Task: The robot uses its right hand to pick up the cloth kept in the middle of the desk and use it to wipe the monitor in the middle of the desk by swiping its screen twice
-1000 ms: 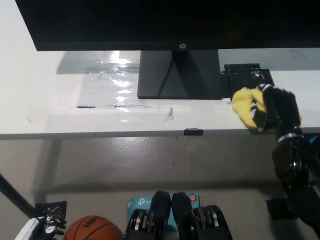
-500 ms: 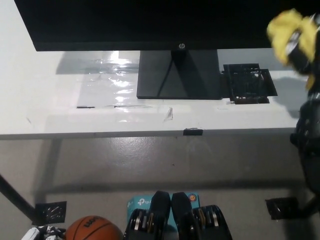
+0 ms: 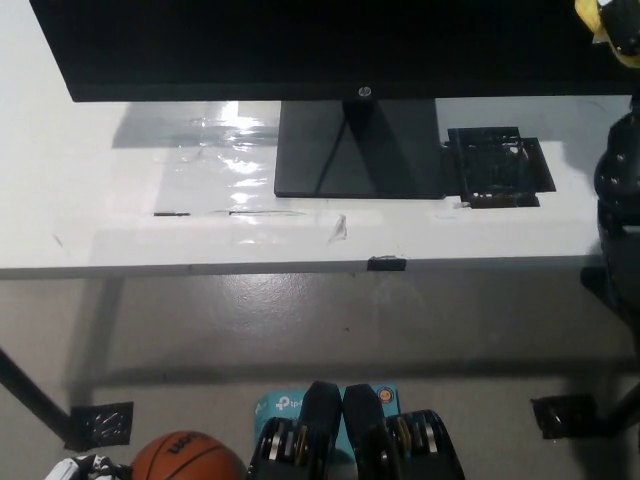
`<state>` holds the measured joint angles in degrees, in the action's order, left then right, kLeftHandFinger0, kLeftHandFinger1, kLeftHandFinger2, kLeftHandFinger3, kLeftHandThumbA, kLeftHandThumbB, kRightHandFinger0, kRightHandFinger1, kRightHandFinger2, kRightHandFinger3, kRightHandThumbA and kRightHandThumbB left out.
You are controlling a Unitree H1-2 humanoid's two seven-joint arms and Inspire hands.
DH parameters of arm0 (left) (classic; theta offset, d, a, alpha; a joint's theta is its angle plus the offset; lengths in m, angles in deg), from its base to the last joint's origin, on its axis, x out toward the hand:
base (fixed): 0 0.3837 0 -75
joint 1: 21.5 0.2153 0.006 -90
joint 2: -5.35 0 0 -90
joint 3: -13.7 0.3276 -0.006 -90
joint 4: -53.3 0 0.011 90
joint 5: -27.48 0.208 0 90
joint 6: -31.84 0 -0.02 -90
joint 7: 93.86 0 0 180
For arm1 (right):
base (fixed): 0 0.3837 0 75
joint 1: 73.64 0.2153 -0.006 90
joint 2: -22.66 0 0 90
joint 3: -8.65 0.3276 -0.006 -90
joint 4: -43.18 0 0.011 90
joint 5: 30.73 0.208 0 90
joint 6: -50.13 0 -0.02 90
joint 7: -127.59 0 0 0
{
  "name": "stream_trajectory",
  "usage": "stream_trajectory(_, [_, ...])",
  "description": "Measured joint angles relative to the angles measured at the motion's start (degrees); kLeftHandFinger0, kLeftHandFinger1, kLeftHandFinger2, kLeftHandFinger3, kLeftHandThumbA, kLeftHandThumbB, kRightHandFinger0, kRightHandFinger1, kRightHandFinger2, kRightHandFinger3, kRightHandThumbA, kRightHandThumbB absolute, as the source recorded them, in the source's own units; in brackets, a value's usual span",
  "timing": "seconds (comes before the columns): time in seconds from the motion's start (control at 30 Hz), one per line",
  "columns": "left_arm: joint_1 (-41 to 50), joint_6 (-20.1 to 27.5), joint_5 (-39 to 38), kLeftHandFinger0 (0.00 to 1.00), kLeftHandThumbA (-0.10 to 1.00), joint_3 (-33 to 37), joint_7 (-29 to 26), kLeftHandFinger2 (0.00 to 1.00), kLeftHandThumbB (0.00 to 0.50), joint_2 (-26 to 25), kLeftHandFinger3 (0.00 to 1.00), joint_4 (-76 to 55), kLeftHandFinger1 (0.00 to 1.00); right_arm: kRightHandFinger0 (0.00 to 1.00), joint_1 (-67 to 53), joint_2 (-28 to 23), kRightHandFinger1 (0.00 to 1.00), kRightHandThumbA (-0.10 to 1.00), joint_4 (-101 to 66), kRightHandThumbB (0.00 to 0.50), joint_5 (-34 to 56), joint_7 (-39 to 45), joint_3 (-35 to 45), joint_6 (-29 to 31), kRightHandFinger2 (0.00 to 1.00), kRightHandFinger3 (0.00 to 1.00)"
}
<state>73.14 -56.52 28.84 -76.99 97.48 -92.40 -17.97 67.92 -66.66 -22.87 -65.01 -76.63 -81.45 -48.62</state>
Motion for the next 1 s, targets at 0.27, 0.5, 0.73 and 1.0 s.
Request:
stream_trajectory(0.27, [0.0, 0.0, 0.0, 0.47, 0.44, 0.0, 0.3, 0.65, 0.32, 0.0, 0.78, -0.3, 0.53, 0.0, 4.0, -0.7, 0.03, -0.1, 4.0, 0.179, -5.0, 3.2, -8.6, -8.8, 0.17, 0.48])
stream_trajectory(0.5, [0.2, 0.0, 0.1, 0.47, 0.46, 0.0, 0.7, 0.66, 0.328, 0.0, 0.79, -0.3, 0.53, 0.0, 7.7, -0.3, 0.0, -0.1, 10.9, 0.169, -6.4, 2.8, -12.2, -10.4, 0.0, 0.5])
stream_trajectory(0.73, [0.4, -0.1, 0.2, 0.49, 0.43, 0.0, 1.1, 0.69, 0.317, 0.0, 0.82, -0.7, 0.55, 0.0, 9.0, 1.1, 0.0, -0.1, 12.5, 0.116, -8.1, 2.1, -15.1, -12.5, 0.22, 0.1])
stream_trajectory(1.0, [0.5, -0.3, 0.7, 0.5, 0.4, 0.1, 1.2, 0.69, 0.308, 0.0, 0.81, -0.7, 0.55, 0.0, 8.7, 6.9, 0.0, -0.1, 8.1, 0.107, -8.6, 5.0, -18.3, -15.8, 0.31, 0.08])
